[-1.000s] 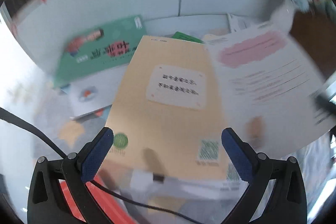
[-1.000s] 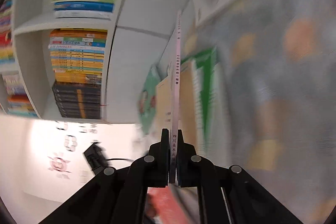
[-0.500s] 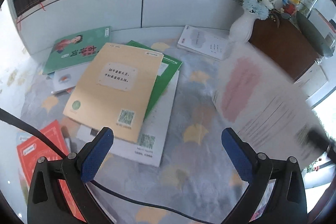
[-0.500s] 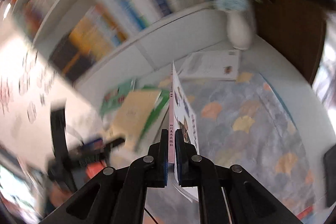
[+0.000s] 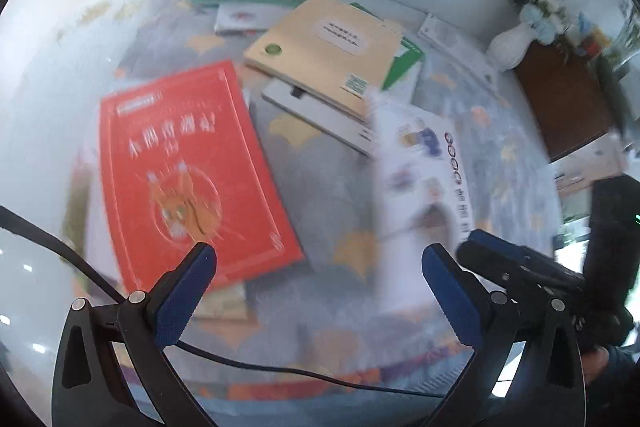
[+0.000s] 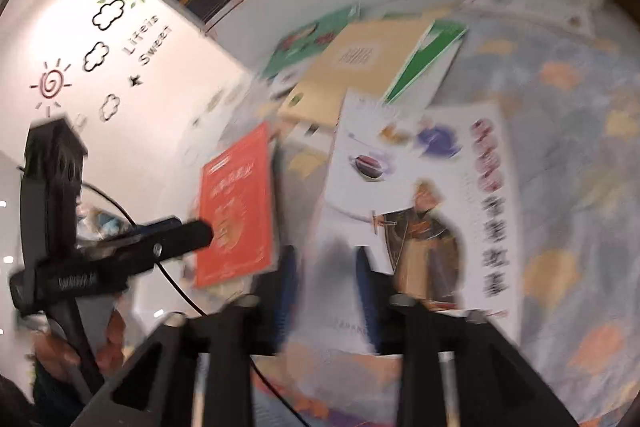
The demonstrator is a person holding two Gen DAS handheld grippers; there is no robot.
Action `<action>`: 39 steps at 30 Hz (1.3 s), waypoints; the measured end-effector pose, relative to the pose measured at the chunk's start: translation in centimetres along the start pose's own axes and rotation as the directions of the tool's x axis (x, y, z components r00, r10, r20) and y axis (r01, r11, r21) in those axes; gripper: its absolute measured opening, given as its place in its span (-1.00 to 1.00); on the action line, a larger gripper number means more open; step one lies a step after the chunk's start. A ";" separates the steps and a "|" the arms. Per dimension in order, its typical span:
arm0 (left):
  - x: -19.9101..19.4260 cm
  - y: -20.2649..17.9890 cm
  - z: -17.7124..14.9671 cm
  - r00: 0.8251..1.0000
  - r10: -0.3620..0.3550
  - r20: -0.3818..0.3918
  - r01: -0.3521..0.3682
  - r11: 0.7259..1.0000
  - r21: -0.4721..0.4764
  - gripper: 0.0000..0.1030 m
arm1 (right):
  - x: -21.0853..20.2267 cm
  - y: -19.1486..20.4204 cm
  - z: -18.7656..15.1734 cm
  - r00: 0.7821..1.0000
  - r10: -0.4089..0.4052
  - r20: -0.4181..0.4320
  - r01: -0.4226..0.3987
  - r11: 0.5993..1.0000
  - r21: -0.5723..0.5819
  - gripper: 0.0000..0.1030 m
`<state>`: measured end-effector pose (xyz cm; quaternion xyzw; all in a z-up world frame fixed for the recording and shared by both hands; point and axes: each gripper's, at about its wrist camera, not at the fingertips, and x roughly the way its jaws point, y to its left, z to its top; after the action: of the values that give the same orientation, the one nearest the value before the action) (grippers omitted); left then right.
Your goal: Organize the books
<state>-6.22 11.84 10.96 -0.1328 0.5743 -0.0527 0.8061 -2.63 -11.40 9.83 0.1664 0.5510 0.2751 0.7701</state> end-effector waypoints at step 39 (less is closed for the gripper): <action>12.9 -3.1 -1.4 0.875 -0.361 -0.322 0.391 0.920 0.033 0.99 | 4.3 -17.7 -3.9 0.839 0.544 -0.030 -0.350 0.580 0.735 0.93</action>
<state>-2.99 5.59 -0.40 -0.1926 0.6534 -0.2564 0.6857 -0.99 -22.98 -4.62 0.5451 0.6451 0.2486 0.4743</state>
